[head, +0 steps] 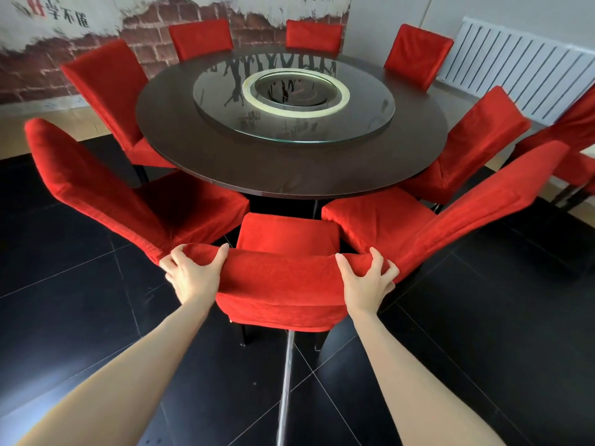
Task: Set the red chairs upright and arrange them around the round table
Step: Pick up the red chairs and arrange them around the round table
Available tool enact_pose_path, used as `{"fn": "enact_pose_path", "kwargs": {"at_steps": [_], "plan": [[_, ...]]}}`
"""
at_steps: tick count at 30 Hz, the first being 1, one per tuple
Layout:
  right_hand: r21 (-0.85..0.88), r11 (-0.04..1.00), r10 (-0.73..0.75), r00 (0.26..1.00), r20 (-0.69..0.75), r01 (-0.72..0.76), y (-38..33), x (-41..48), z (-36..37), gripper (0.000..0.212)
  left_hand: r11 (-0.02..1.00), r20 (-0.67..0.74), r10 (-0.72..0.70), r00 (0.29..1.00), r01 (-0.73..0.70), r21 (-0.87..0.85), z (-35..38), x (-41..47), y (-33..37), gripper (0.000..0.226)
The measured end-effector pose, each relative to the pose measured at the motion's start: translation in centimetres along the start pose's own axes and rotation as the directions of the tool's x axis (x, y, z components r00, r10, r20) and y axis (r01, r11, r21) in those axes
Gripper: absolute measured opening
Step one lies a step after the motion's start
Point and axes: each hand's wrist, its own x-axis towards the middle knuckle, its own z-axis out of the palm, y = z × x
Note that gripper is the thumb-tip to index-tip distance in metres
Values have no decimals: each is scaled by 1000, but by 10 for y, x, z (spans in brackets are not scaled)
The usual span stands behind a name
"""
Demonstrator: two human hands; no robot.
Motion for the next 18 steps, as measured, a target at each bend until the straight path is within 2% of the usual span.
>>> {"fn": "enact_pose_path", "kwargs": {"at_steps": [11, 18], "plan": [[-9, 1000, -25, 1000, -4, 25, -12, 21, 21, 69, 999, -29, -2, 1000, 4, 45, 16, 29, 8, 88], [-1, 1000, -17, 1000, -10, 17, -24, 16, 40, 69, 998, 28, 2, 1000, -4, 64, 10, 62, 9, 89]]}}
